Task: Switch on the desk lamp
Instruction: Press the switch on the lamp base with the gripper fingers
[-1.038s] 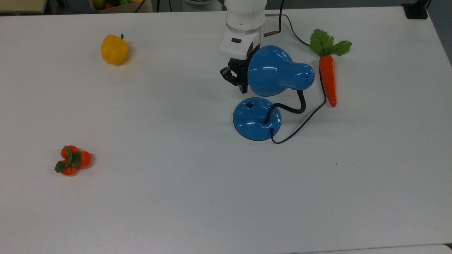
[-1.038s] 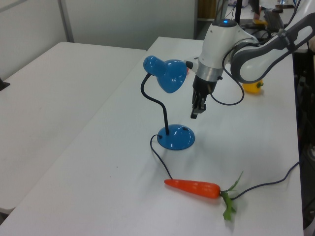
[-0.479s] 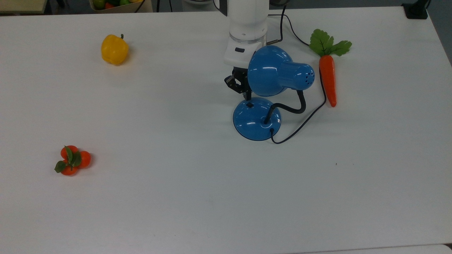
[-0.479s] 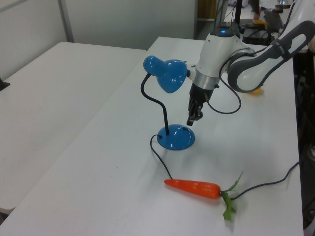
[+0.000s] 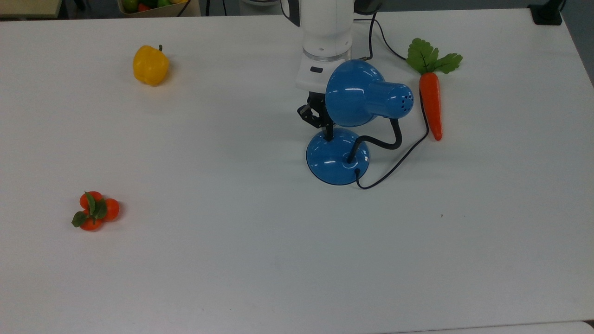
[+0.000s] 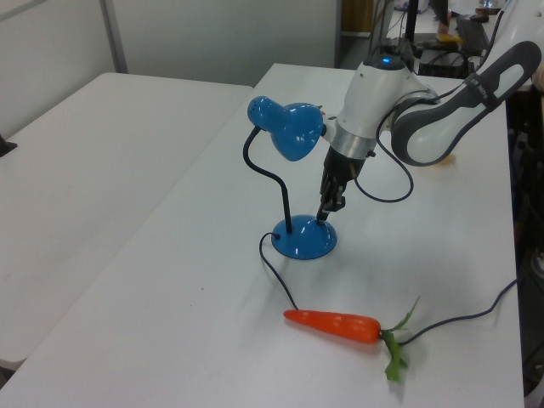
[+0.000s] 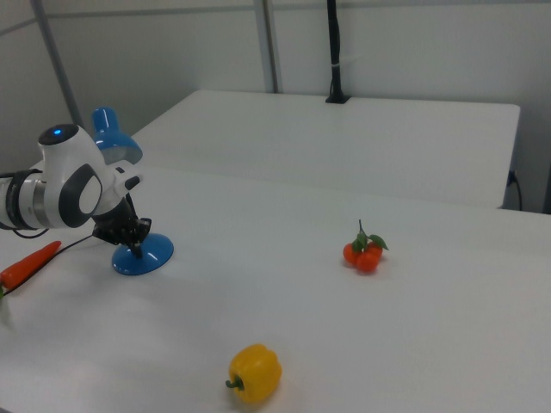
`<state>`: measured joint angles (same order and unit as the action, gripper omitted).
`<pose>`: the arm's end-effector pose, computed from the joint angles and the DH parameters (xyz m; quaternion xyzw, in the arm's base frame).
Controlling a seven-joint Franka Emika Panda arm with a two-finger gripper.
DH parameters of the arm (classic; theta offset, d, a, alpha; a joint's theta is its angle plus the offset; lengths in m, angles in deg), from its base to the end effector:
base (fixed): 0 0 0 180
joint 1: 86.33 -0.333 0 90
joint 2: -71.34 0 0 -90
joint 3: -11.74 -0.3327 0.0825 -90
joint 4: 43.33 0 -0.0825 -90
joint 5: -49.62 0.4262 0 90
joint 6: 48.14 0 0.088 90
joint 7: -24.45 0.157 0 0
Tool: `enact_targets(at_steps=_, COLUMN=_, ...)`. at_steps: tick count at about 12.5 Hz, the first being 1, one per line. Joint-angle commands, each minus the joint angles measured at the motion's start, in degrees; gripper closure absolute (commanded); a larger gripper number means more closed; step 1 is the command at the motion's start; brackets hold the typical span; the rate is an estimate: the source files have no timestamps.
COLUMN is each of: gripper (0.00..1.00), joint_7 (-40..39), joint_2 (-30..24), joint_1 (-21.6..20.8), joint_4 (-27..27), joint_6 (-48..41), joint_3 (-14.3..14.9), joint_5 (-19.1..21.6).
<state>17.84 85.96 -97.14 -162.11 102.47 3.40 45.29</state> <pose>0.6246 0.2157 0.2790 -0.9578 -0.2443 -0.1510 0.0110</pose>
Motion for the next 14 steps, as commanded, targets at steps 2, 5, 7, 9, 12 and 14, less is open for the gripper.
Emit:
enact_targets(at_steps=2, gripper=1.0, joint_7=-1.48, joint_2=1.12, joint_1=-0.09, joint_4=0.91, joint_6=1.44, joint_3=-0.63, joint_5=0.64)
enact_targets(at_steps=5, gripper=1.0, joint_7=-1.48, joint_2=1.74, joint_1=-0.18, joint_4=1.01, joint_6=3.01, joint_3=-0.72, joint_5=0.64)
enact_targets(at_steps=7, gripper=1.0, joint_7=-1.39, joint_2=2.17, joint_1=-0.09, joint_4=1.01, joint_6=3.55, joint_3=-0.72, joint_5=0.64)
enact_targets(at_steps=9, gripper=1.0, joint_7=-1.39, joint_2=2.44, joint_1=-0.18, joint_4=1.09, joint_6=3.55, joint_3=-0.72, joint_5=0.55)
enact_targets(at_steps=12, gripper=1.0, joint_7=-1.48, joint_2=2.79, joint_1=-0.09, joint_4=1.27, joint_6=3.64, joint_3=-0.72, joint_5=0.2)
enact_targets(at_steps=14, gripper=1.0, joint_7=-1.48, joint_2=2.97, joint_1=-0.09, joint_4=1.36, joint_6=3.64, joint_3=-0.72, joint_5=0.11)
